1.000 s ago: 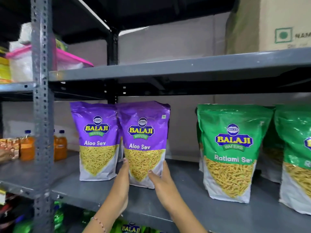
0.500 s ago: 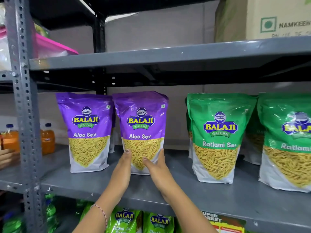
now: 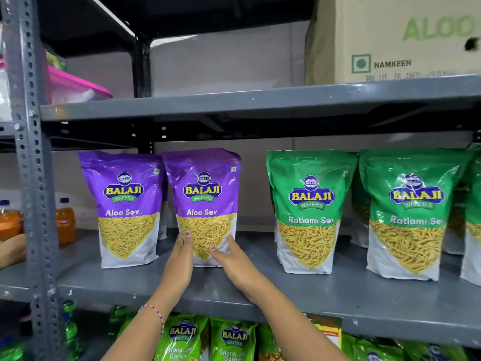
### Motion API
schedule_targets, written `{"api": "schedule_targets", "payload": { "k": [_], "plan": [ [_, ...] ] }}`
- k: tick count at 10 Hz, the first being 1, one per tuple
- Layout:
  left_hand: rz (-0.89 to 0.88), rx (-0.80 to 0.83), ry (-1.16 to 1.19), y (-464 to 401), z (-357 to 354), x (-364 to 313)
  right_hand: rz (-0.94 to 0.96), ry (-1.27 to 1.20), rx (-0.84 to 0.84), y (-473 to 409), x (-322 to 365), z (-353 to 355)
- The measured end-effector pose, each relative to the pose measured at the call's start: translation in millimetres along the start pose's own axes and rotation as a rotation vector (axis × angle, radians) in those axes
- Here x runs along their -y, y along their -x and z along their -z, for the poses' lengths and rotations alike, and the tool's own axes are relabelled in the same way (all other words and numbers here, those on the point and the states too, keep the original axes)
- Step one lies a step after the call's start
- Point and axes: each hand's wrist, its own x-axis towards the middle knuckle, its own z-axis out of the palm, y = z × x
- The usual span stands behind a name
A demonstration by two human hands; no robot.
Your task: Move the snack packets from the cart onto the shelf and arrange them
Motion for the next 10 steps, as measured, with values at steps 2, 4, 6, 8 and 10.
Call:
{"api": "schedule_targets", "payload": {
  "k": [2,4,6,8,10],
  "plan": [
    [0.01,-0.035,0.018,5,3,-6,0.12,-0.03,-0.09,22,17,10],
    [-0.317,-0.053,0.245,64,-38,-38,0.44,-0.219,-0.938,86,13,116],
    [-0.039,0.43,0.307,48,-128,-52,-0.047,-0.11,-0.492,70,-12,202],
    [0.004,0.471,0.297,26,-167,-48,-0.038,0.02,-0.53,65,-27,210],
    [-0.035,0.419,0.24,29,-171,-45,0.0,0.055,-0.531,72,-18,205]
  ]
}}
